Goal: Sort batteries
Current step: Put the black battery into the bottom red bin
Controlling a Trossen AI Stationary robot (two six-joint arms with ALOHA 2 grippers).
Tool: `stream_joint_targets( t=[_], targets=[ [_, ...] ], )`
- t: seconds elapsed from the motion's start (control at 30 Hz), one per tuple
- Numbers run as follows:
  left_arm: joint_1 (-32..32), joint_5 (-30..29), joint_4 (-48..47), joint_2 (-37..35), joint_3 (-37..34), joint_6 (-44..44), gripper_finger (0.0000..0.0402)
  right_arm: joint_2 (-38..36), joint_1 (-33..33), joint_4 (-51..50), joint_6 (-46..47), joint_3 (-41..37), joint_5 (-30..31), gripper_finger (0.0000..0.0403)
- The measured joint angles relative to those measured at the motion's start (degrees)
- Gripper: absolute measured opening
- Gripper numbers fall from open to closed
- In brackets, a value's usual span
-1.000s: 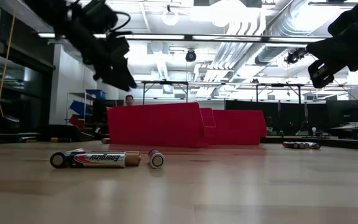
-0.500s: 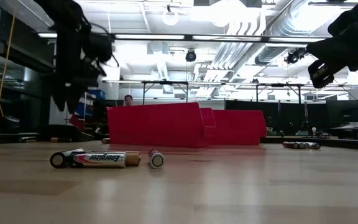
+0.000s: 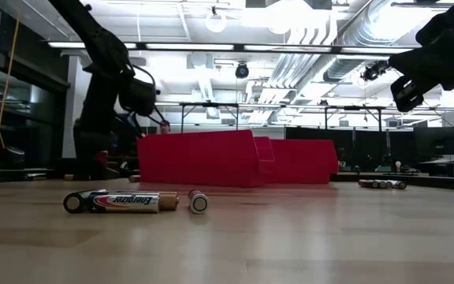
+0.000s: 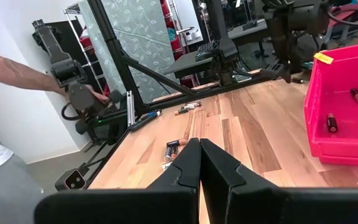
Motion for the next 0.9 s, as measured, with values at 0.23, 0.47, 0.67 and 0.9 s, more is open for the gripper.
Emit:
stream_joint_targets(
  t=[0.23,0.47,0.67,0.9],
  targets=[
    [0.57,0.21,2.69,1.57,0.00,3.98,0.0202,0.00,0.00,0.00,0.01,0.00,-0.01,0.0000],
    [2.02,0.83,2.13,3.82,0.10,5.35,0.0202,0.00,0.00,0.00,0.00,0.00,-0.02,0.0000],
    [2.21,1.31,2.00,4.96,0.15,8.62,0.0202,0.00,-0.02,0.02,0.02,0.00,-0.02,0.0000],
    [2.38,5.97,0.75,5.16,0.15,12.55,0.0202,0.00,-0.02,0.02,0.02,0.00,-0.02,0.0000]
  ],
)
